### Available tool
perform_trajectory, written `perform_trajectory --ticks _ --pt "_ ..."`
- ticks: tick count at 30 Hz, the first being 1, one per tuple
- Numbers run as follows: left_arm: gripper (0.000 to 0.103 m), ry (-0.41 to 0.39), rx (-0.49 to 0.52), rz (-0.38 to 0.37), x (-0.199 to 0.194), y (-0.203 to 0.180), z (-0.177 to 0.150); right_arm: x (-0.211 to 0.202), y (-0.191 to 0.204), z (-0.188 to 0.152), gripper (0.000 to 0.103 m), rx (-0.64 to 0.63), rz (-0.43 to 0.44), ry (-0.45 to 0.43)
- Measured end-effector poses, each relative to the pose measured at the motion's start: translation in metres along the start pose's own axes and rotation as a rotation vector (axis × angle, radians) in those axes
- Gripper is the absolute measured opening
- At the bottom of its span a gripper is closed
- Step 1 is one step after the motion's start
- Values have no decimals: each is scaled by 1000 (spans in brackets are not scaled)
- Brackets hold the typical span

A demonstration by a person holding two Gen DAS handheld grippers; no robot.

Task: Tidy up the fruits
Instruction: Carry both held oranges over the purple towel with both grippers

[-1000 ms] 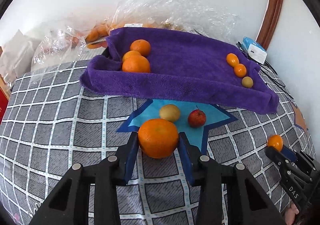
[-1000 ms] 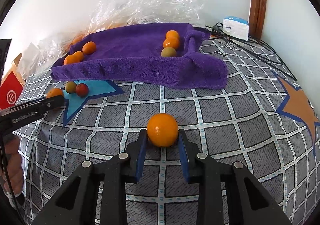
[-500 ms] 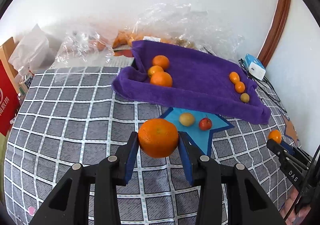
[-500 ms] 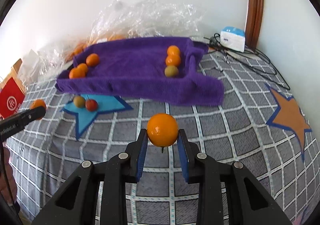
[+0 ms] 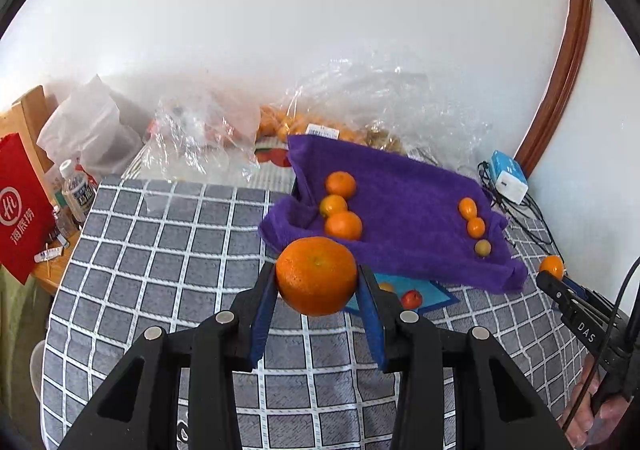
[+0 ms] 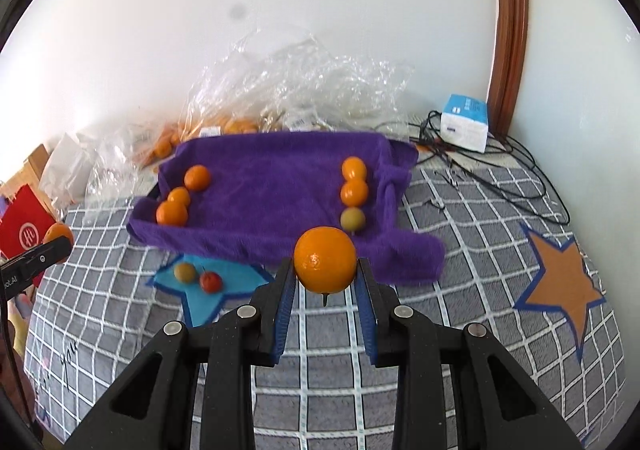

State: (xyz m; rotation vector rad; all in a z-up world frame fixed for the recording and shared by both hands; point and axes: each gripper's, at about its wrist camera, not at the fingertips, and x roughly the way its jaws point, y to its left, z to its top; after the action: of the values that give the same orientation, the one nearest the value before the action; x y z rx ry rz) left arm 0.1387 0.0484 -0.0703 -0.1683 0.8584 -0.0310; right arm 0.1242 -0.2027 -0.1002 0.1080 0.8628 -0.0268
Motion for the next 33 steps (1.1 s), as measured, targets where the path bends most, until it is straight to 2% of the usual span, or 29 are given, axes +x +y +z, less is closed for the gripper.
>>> perform_trajectory --ticks 17,33 --pt "38 -38 4 -31 7 -9 43 13 12 38 30 -27 -14 -8" --pt "38 -35 3 -34 40 -11 75 40 13 70 30 -41 -13 -13"
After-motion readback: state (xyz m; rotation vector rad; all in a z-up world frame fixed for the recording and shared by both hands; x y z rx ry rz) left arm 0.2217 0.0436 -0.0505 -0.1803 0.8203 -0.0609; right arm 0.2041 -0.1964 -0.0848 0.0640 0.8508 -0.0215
